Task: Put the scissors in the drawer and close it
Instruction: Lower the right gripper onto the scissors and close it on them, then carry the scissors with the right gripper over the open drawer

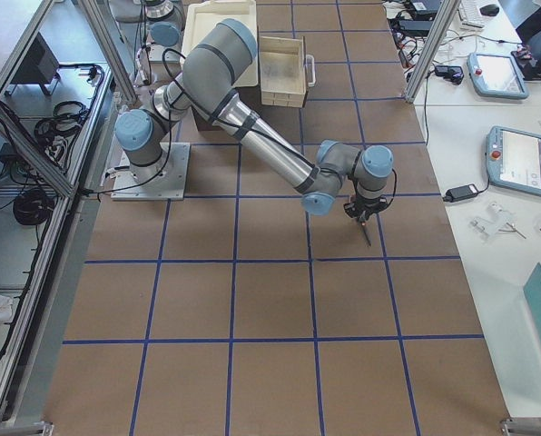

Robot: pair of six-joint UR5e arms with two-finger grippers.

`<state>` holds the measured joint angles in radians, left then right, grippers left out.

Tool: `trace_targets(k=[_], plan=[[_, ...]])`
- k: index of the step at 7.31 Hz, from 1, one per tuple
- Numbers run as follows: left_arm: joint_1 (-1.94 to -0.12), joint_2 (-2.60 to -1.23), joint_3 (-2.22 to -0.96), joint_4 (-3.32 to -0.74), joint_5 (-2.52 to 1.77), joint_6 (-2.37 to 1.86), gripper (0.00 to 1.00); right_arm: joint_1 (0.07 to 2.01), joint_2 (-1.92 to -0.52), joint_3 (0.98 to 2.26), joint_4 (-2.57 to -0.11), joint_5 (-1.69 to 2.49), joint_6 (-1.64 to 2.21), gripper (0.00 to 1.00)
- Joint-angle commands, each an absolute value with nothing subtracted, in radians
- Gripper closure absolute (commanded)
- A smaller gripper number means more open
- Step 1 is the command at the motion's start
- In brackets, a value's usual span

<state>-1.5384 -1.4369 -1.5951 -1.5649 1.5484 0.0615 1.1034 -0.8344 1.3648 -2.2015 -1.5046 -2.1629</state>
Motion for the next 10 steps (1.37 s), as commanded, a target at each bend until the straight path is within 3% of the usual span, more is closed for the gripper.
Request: trace_targets(k=[1,4,10], plan=[[-1.539,-1.434,-1.595,-1.566,1.549,0.061,0.00,1.115,-0.870,1.364,-2.165,-1.497,-2.163,1.00],[-1.539,-1.433,-1.595,-1.566,1.548,0.061,0.00,1.167,-1.000,1.368,-1.980,-1.499,-2.148,1.00],[-1.539,-1.420,-1.595,-1.572,1.552,0.061,0.00,1.509,-1.227,1.379,-1.717,-1.500,-1.571,1.00]])
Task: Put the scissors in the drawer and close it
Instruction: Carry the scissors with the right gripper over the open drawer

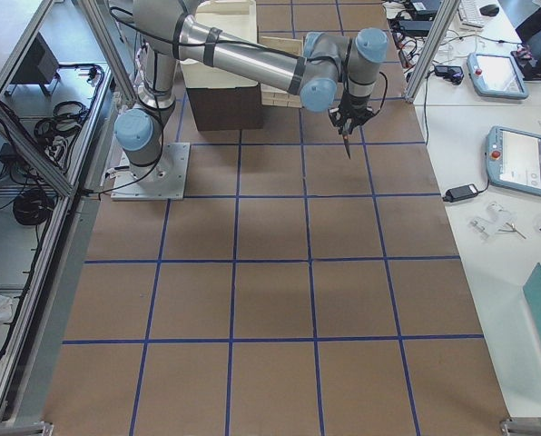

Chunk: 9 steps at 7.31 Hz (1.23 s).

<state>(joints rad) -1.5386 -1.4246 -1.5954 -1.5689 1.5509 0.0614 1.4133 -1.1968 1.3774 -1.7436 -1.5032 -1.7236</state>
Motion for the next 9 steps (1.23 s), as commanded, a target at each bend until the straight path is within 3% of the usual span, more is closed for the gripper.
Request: trace_targets(k=[1,6,9], plan=[[-1.539,-1.413,-1.595,-1.578,1.552,0.061,0.00,1.587,-1.230,1.382,-1.718,-1.502,-1.448,1.00],[-1.539,-1.410,-1.595,-1.582,1.552,0.061,0.00,1.877,-1.278,1.408,-1.724,-1.574,-1.316,1.00],[-1.537,-1.410,-1.595,-1.582,1.554,0.061,0.00,1.911,-1.269,1.446,-1.733,-1.563,-1.321,1.00]])
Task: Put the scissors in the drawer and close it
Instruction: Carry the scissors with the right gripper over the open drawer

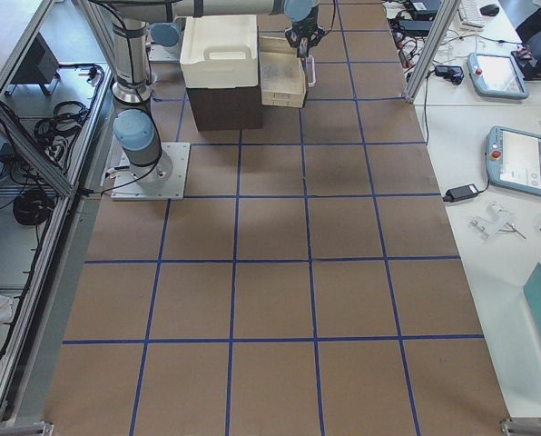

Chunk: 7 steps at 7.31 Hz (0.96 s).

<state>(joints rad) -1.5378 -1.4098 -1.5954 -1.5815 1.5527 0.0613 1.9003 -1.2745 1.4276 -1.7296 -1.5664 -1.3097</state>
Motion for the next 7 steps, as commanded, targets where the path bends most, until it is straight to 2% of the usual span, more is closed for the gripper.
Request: trace_targets(k=[1,4,7], plan=[[-1.537,-1.405,-1.595,-1.582,1.554,0.061,0.00,1.920,-1.264,1.456,-1.736,-1.563,-1.319,1.00],[-1.537,-1.394,-1.597,-1.603,1.554,0.061,0.00,1.945,-1.262,1.460,-1.730,-1.555,-1.316,1.00],[-1.536,-1.410,-1.597,-1.600,1.554,0.063,0.00,1.988,-1.246,1.517,-1.788,-1.559,-1.312,1.00]])
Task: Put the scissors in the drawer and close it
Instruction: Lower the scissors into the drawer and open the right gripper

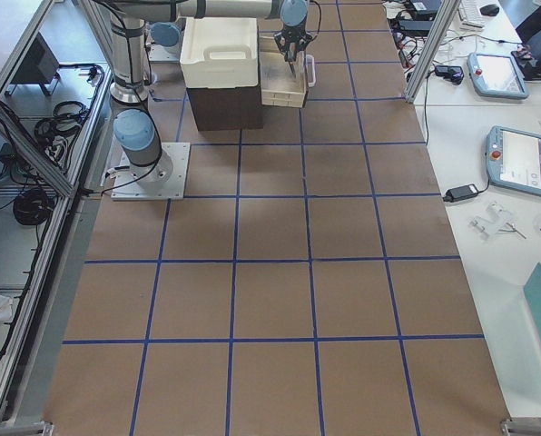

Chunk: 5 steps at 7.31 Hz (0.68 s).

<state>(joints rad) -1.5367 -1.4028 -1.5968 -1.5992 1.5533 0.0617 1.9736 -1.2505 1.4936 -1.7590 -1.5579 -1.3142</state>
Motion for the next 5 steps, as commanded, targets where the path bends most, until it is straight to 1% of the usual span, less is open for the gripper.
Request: trace_targets(k=[1,3,5], plan=[[-1.536,-1.419,-1.597,-1.592,1.554,0.063,0.00,1.990,-1.246,1.529,-1.790,-1.559,-1.307,1.00],[-1.536,-1.407,-1.597,-1.597,1.552,0.063,0.00,1.990,-1.244,1.531,-1.799,-1.555,-1.296,0.40],[-1.534,-1.405,-1.597,-1.598,1.552,0.063,0.00,1.990,-1.244,1.531,-1.801,-1.557,-1.253,0.38]])
